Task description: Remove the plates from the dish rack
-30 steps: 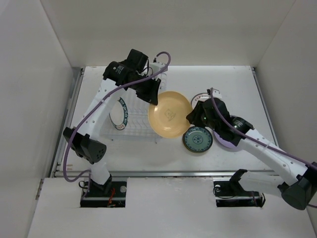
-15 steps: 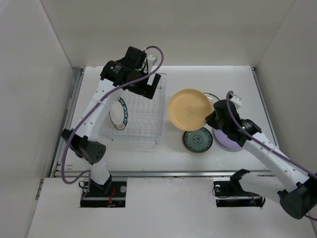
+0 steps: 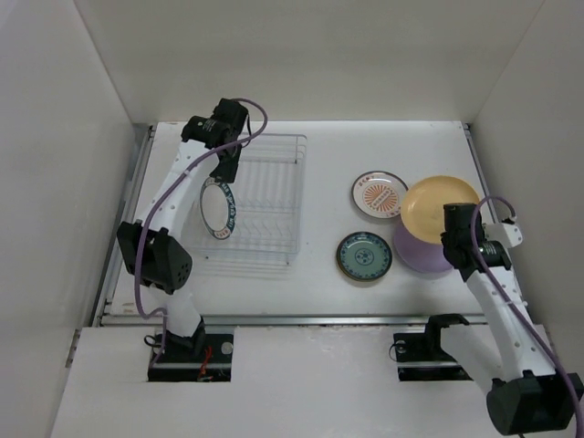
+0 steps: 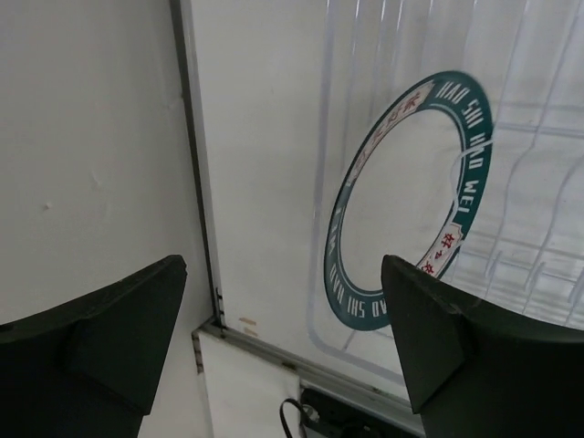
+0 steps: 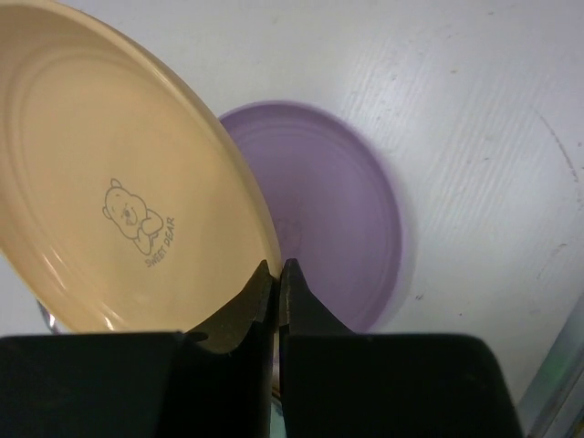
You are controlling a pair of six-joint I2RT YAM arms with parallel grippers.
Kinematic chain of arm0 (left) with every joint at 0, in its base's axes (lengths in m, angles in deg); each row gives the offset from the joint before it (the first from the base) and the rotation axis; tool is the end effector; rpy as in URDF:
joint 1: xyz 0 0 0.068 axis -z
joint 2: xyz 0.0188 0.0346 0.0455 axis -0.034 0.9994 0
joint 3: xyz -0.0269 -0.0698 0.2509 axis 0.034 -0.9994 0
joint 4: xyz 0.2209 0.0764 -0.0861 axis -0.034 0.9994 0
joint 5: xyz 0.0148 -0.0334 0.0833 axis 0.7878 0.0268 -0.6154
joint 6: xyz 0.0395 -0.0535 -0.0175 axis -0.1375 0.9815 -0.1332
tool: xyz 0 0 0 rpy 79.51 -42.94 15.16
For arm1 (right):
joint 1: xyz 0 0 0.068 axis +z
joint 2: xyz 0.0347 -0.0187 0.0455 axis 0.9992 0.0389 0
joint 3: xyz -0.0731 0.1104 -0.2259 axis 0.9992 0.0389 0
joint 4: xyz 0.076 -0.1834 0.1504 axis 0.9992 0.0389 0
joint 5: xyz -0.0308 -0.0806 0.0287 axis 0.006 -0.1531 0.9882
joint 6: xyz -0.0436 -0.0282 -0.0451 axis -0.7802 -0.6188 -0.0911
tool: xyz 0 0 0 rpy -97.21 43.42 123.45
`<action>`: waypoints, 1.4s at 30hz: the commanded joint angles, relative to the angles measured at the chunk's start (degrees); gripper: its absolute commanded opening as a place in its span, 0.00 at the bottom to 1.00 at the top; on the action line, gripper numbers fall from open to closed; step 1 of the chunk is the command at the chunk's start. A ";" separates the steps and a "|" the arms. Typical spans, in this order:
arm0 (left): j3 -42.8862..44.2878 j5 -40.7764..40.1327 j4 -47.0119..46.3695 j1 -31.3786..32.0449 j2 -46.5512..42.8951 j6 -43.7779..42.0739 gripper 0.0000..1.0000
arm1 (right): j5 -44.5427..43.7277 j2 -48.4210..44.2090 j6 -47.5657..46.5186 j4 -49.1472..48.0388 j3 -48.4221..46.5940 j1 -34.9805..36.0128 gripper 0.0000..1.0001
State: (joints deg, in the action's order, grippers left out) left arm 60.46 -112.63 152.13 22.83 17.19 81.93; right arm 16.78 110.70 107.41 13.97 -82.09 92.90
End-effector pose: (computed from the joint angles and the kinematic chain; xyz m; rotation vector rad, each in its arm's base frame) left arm 0.3414 -0.0984 0.3509 0.2304 2.4196 0.5595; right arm 0.1605 -0.0188 0.2494 1.3902 1.7703 -0.1276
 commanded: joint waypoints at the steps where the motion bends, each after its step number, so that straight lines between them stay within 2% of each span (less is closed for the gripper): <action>1: -3.28 1.50 0.95 -1.81 0.46 0.85 0.80 | -4.34 1.90 4.61 -0.61 0.13 -3.09 0.00; 6: -5.30 7.65 0.33 -1.81 0.46 0.32 0.69 | -3.72 4.63 8.13 -0.09 0.66 -6.00 0.00; 10: -5.91 4.77 0.33 -1.81 1.86 0.32 0.59 | 0.92 5.16 8.13 -1.15 0.66 -7.93 0.00; 15: -8.11 4.76 0.86 -2.87 3.88 1.46 0.58 | 10.23 4.63 10.76 -1.15 4.69 -7.94 0.00; 20: -9.44 6.43 0.86 -3.39 3.88 1.46 0.56 | 10.79 1.21 14.01 -0.45 8.22 -7.94 0.01; 22: -9.44 6.96 0.86 -3.39 3.88 1.46 0.54 | 10.00 0.50 14.63 0.09 8.92 -7.94 0.09; 23: -9.44 6.96 0.86 -3.39 3.88 1.46 0.52 | 9.47 -0.11 14.63 0.09 8.92 -7.94 0.21; 26: -9.44 7.57 0.86 -3.39 3.88 1.46 0.48 | 9.46 -0.11 14.63 0.09 9.45 -7.94 0.46; 27: -9.44 7.57 0.86 -3.39 3.88 1.46 0.46 | 9.46 -0.11 13.85 0.09 9.45 -7.94 0.62; 29: -9.44 8.19 0.86 -3.39 3.88 1.46 0.42 | 9.98 -0.72 13.84 1.31 8.93 -7.94 0.73; 30: -9.44 8.19 0.86 -3.39 4.41 1.46 0.40 | 10.51 -1.34 13.84 1.32 8.92 -7.94 0.77; 36: -10.48 8.72 0.86 -3.39 4.41 1.46 0.23 | 12.71 -5.82 11.30 2.55 7.17 -7.94 0.80; 42: -11.02 8.72 0.86 -3.39 4.94 1.46 0.14 | 13.59 -10.04 4.01 1.23 4.27 -7.94 0.80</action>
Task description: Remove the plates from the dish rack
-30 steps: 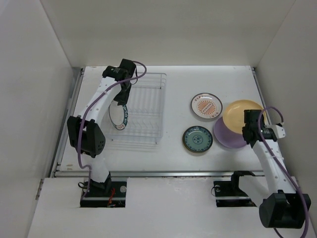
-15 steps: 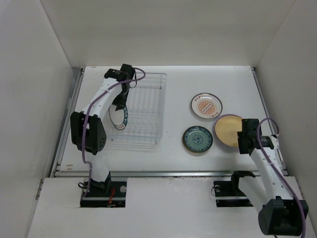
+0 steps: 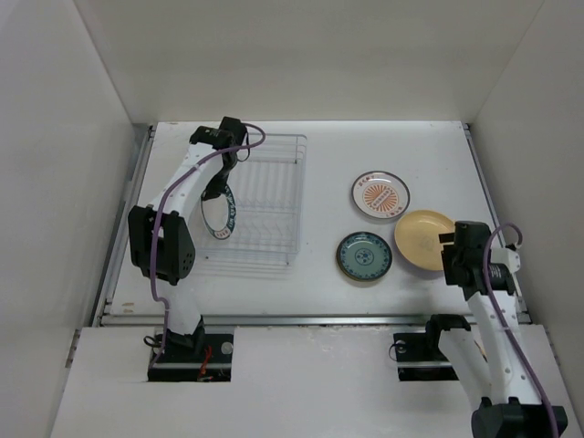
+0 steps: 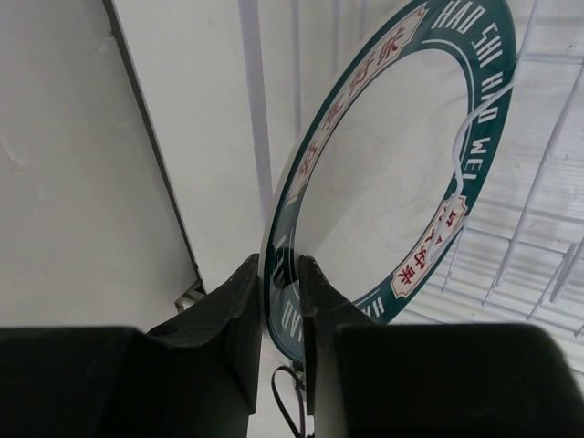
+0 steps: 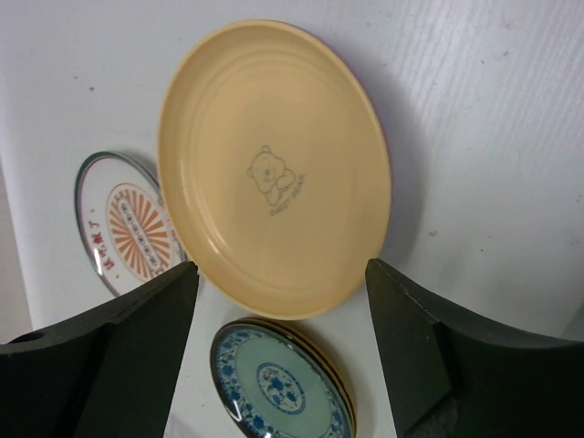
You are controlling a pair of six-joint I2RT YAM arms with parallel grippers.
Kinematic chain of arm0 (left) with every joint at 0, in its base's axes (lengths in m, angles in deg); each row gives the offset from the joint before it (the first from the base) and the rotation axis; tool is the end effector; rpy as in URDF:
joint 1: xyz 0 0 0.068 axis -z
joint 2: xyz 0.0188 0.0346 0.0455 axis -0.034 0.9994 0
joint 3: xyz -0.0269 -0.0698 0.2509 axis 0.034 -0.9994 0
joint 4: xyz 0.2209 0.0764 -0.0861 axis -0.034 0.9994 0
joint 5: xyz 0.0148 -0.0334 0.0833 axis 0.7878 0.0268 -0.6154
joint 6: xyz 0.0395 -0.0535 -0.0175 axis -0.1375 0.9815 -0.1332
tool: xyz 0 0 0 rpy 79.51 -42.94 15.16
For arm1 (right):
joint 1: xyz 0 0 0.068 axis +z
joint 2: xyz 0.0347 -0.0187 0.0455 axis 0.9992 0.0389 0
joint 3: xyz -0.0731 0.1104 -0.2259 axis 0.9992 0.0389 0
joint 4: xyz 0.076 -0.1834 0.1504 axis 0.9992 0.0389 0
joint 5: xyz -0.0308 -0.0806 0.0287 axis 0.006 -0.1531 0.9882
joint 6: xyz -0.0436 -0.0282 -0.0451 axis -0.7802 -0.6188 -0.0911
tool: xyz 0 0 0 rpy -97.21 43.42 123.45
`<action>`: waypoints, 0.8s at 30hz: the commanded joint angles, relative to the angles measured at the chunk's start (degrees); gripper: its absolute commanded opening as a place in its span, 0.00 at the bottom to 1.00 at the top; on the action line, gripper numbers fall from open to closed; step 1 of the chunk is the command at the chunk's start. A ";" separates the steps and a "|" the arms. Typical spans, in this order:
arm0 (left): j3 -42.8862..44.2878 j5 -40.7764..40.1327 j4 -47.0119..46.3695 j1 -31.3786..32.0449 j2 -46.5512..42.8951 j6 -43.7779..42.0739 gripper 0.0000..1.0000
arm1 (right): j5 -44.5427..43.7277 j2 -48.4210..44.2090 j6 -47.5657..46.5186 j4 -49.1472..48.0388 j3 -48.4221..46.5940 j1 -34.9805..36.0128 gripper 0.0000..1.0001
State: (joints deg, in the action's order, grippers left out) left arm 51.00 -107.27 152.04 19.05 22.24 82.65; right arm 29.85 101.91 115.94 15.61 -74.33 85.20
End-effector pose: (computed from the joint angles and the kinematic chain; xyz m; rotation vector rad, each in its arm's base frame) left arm 0.3562 -0.0831 0.2718 0.2751 2.6810 0.5695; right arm 0.1328 -0.0282 0.2195 1.6454 1.7189 0.0962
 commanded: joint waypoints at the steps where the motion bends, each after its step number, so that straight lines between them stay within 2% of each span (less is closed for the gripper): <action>1: -1.55 3.97 0.42 0.39 0.67 0.74 0.07 | 1.05 -1.87 -5.57 -1.11 -4.28 -0.24 0.80; 2: -1.03 3.98 1.55 0.39 1.20 0.74 0.00 | 1.05 -2.48 -6.36 -1.11 -4.81 -0.24 0.80; 7: 6.50 5.47 5.51 0.39 -0.45 2.14 0.00 | 3.50 -3.63 -15.67 -4.97 -8.06 -0.24 0.80; 10: 14.14 9.84 8.06 0.39 -3.70 2.15 0.00 | 8.68 -3.63 -23.73 -9.72 -10.34 -0.24 0.77; 14: 19.35 14.52 9.46 0.39 -7.32 1.62 0.00 | 18.78 -1.18 -32.37 -15.26 -13.07 -0.24 0.74; 18: 17.35 15.93 9.47 0.39 -8.02 0.83 0.00 | 29.85 3.39 -38.09 -19.04 -14.39 0.45 0.71; 21: 16.64 15.40 10.00 0.39 -7.05 0.83 0.00 | 33.03 6.91 -39.60 -19.66 -15.09 1.07 0.66; 24: 20.22 16.63 9.12 0.39 -7.05 0.83 0.00 | 35.76 8.15 -40.91 -22.72 -15.10 3.09 0.63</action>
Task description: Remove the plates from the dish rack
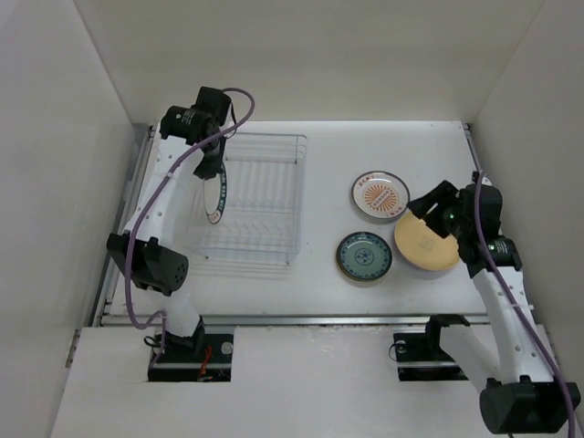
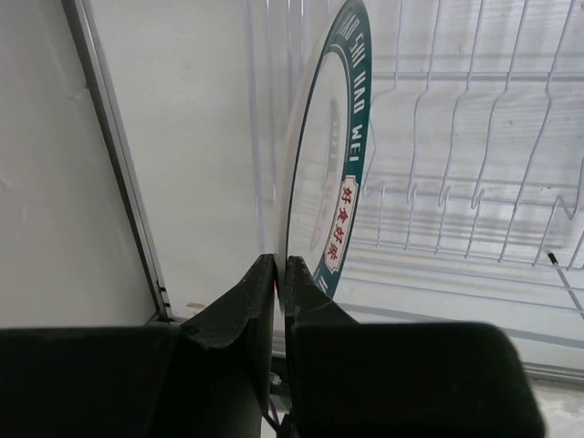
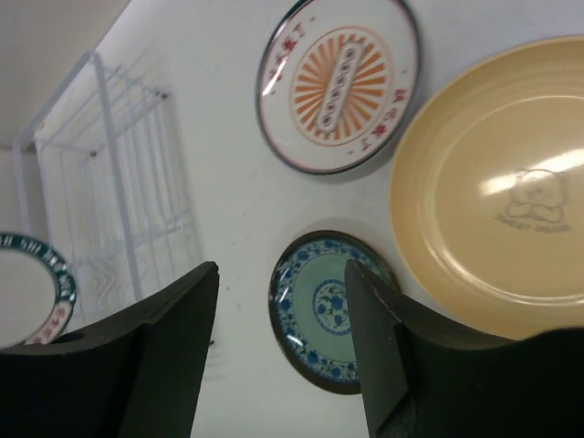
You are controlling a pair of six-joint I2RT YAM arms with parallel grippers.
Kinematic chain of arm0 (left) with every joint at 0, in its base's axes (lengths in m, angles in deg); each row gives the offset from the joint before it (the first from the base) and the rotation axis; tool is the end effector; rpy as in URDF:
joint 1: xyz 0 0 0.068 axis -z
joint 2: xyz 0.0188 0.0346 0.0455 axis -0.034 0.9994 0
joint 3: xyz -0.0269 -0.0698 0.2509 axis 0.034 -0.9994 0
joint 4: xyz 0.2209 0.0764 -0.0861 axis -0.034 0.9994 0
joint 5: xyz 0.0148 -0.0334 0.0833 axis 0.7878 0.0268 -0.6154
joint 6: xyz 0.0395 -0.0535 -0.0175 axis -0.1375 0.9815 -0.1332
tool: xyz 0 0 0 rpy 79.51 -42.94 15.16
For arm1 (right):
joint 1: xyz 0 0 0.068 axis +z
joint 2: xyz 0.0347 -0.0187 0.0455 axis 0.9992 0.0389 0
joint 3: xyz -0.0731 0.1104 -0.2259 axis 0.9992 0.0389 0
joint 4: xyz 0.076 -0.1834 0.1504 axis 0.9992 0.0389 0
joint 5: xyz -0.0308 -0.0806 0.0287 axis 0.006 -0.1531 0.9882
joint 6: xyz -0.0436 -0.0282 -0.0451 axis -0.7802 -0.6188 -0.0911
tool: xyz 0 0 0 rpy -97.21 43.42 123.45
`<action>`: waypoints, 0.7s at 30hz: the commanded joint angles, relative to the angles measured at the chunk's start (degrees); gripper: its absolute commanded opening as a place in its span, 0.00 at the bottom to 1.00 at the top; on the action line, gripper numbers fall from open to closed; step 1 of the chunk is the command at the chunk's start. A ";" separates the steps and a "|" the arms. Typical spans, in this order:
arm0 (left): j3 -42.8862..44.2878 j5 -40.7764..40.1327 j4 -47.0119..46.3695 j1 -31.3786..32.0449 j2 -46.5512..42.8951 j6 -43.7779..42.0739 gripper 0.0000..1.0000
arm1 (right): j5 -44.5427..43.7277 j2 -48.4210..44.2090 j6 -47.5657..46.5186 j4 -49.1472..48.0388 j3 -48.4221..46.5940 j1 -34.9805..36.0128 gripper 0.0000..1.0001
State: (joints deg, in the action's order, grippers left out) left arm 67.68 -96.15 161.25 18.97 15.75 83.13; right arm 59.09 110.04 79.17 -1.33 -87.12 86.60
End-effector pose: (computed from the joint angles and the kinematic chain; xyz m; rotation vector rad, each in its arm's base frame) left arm 0.3242 -0.0833 0.3784 0.2426 2.5178 0.2299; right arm 0.1883 0.0017 0.2978 0.6945 2.0240 0.5052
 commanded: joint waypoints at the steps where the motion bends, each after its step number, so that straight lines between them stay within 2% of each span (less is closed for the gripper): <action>1: 5.31 5.51 -0.08 0.47 -0.56 0.35 0.00 | 9.74 0.63 -4.15 -9.02 -2.31 3.26 0.63; 3: 11.96 6.20 0.79 0.47 0.66 -0.17 0.00 | 15.89 3.43 -5.20 -14.37 -1.00 6.77 0.63; 4: 13.74 6.21 0.80 0.47 0.67 -0.18 0.00 | 15.93 3.44 -5.20 -14.41 -0.99 6.79 0.63; 5: 15.07 6.21 1.32 0.47 0.67 -0.70 0.00 | 18.45 6.14 -5.20 -17.54 -0.99 10.19 0.63; 8: 17.19 6.74 1.32 0.47 1.19 -0.71 0.00 | 20.67 11.86 -5.91 -23.35 -3.43 18.35 0.73; 11: 17.19 7.27 1.32 0.47 1.19 -1.76 0.00 | 22.34 23.10 -8.36 -26.36 -8.18 23.65 0.86; 13: 16.49 8.84 1.32 0.47 1.19 -1.76 0.00 | 28.73 31.98 -9.86 -28.63 -14.59 26.91 0.93; 16: 14.99 15.86 0.09 0.47 0.67 -2.29 0.00 | 36.39 40.25 -7.31 -38.55 -17.60 28.15 0.96; 21: 13.77 31.91 -0.43 -0.57 0.67 -3.43 0.00 | 38.77 48.17 -3.80 -45.16 -22.25 28.15 0.97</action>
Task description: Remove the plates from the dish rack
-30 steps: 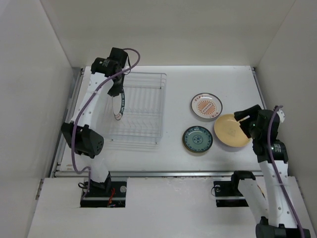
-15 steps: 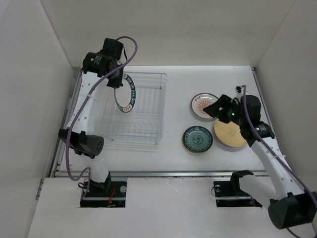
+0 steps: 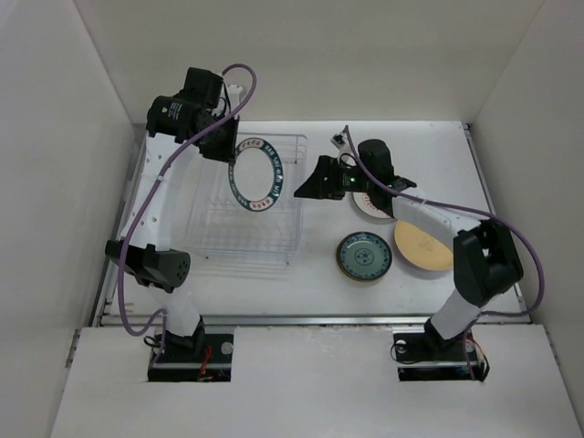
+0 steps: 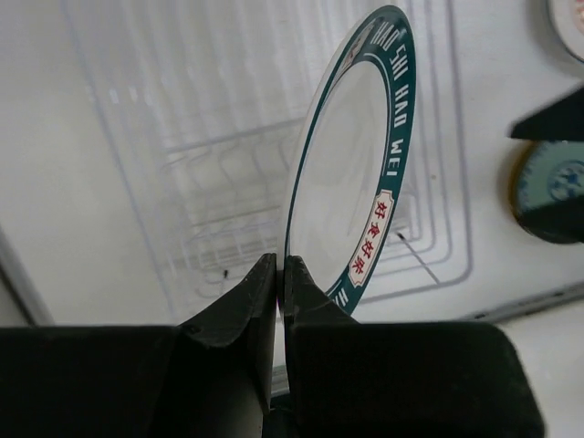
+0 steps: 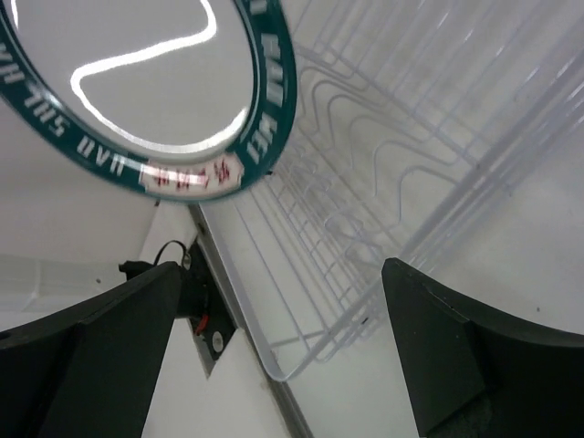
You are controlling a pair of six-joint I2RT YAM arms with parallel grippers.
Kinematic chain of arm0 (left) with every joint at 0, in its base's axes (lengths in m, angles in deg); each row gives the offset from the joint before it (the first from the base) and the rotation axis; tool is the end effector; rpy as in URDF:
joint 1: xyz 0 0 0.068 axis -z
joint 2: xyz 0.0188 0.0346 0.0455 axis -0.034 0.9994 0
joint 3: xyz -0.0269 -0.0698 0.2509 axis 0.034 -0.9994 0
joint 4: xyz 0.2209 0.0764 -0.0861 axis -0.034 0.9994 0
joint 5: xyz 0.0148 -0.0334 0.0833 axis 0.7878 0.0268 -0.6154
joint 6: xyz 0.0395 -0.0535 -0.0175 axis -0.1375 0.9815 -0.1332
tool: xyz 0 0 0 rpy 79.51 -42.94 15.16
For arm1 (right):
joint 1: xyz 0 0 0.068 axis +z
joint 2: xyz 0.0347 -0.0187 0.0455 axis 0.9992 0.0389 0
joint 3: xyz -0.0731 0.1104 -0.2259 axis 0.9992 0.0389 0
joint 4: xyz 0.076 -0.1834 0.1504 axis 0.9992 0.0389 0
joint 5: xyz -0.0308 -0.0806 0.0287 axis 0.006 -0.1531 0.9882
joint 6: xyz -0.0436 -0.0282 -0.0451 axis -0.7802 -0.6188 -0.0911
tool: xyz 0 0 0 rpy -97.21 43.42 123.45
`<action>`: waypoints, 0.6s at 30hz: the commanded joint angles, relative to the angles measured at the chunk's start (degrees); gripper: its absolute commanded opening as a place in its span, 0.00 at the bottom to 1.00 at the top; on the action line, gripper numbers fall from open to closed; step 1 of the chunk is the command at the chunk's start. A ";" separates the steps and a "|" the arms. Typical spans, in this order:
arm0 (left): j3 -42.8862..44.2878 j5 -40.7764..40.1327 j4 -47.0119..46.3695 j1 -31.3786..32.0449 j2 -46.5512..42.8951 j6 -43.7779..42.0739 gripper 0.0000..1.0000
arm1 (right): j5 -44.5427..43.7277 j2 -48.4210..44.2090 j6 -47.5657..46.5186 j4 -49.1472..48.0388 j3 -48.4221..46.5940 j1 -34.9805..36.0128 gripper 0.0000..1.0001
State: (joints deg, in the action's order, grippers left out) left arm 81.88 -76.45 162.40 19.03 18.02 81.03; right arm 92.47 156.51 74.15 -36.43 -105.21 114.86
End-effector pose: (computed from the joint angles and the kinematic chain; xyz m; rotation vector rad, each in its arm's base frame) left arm 0.3188 -0.1018 0.4298 0.4024 2.3570 -0.2140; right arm 0.3178 0.2019 0.2674 -0.3410 2.1250 1.3417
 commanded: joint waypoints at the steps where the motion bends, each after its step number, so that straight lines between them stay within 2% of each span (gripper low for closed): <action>1: -0.45 14.44 -1.59 -0.65 -1.61 -1.33 0.00 | 6.45 2.58 1.84 -11.72 -4.77 -0.11 0.97; 7: -1.06 28.32 -0.36 -1.17 -1.08 -2.65 0.00 | 3.91 3.65 3.77 -16.13 -3.11 -0.11 0.97; 9: -1.85 30.28 -0.36 -1.17 -1.08 -3.35 0.00 | 3.91 4.26 5.09 -19.02 -2.49 -0.63 0.93; 11: -2.73 33.09 -0.36 -1.17 -1.08 -4.06 0.00 | 5.22 4.96 8.16 -21.75 -1.79 -0.64 0.72; 12: -3.25 34.06 0.25 -1.17 -1.08 -4.06 0.00 | 5.75 4.96 9.48 -24.80 -0.75 -0.64 0.57; 13: -3.26 34.59 0.25 -1.17 -1.08 -4.75 0.00 | 5.75 4.96 12.19 -26.49 -0.04 -0.64 0.22; 14: -3.26 33.72 0.25 -1.17 -1.08 -4.76 0.00 | 5.75 4.96 13.52 -27.98 0.84 -0.64 0.07; 15: -3.26 32.41 0.25 -1.17 -1.08 -4.76 0.00 | 4.88 4.96 14.75 -30.44 2.67 -1.25 0.00; 18: -3.26 24.77 -0.27 -1.17 -1.08 -2.92 0.00 | 4.88 2.86 18.62 -33.97 5.50 -2.39 0.00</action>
State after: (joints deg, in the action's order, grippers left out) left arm 78.28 -52.52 161.84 16.04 18.74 75.87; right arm 102.08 160.21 87.54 -62.94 -102.22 113.31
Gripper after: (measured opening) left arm 0.030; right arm 0.069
